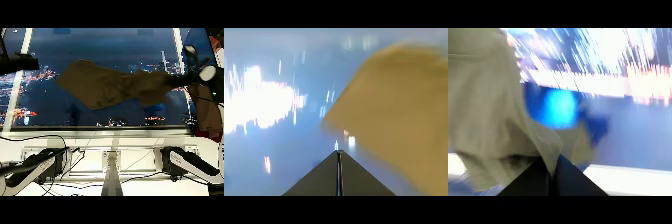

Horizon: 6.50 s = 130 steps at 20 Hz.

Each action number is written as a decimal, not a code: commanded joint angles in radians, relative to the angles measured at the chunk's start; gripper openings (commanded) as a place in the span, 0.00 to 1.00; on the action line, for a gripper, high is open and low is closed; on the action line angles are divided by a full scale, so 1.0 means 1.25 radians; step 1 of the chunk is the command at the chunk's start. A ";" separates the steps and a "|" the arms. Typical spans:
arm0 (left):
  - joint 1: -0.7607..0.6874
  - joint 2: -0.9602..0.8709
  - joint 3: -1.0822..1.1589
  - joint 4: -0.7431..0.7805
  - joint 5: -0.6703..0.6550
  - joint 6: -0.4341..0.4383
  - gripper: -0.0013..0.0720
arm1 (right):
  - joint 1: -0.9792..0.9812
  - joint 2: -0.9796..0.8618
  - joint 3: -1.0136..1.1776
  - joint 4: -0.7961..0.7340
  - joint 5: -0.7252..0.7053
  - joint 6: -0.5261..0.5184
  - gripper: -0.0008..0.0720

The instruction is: Fold the clothes and pants, and hang the long-sleeved shirts on hangers.

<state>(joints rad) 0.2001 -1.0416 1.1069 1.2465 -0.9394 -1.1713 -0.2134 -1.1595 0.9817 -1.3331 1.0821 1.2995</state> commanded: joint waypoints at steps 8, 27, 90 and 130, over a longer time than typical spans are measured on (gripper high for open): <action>0.045 -0.276 -0.148 -0.440 0.047 0.001 0.90 | -0.131 0.002 -0.074 0.097 0.076 0.040 0.04; -0.092 -0.648 0.170 -0.621 0.314 0.175 0.04 | -0.131 0.003 -0.063 0.161 0.020 0.040 0.04; -0.129 -0.292 0.081 -0.044 0.129 -0.015 0.04 | 0.073 -0.071 -0.324 0.454 0.222 -0.093 0.30; -0.060 0.382 0.083 -0.041 0.484 -0.015 0.03 | 0.360 0.361 0.501 -0.089 -0.190 0.201 0.04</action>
<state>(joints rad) 0.1223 -0.7300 1.2095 1.1938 -0.5365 -1.1904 0.2363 -0.7624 1.4815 -1.4170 0.8490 1.5501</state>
